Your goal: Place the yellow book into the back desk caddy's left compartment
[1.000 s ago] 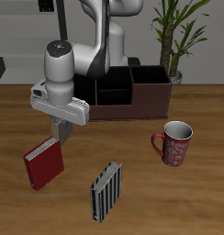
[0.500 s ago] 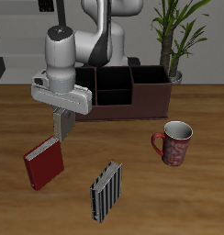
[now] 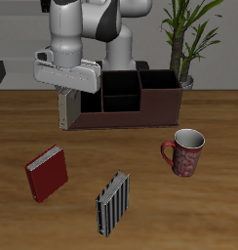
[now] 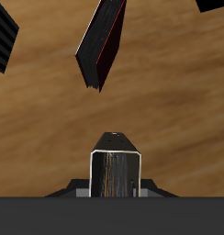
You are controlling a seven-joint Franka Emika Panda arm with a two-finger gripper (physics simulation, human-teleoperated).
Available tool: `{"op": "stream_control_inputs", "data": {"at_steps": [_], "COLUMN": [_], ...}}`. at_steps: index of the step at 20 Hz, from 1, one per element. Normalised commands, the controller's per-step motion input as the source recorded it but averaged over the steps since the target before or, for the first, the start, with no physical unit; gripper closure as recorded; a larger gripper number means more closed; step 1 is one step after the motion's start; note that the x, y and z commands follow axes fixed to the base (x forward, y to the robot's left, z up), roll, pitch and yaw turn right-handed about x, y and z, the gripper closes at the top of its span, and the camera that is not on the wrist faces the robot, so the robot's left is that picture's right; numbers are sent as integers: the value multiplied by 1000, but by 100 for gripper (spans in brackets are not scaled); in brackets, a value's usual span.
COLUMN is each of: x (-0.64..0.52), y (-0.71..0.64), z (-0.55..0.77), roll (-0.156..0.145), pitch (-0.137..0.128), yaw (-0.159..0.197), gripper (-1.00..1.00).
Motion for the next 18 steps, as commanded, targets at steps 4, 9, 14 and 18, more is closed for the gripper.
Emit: {"op": "stream_control_inputs", "data": {"at_steps": [4, 9, 14, 18], "x": [-227, -231, -278, -246], "y": [61, 110, 72, 40], "z": [536, 297, 239, 132], "roll": [-2, 11, -2, 39], "pitch": [-60, -34, -32, -19], "yaw": [20, 15, 7, 19], "gripper": [100, 100, 100, 100]}}
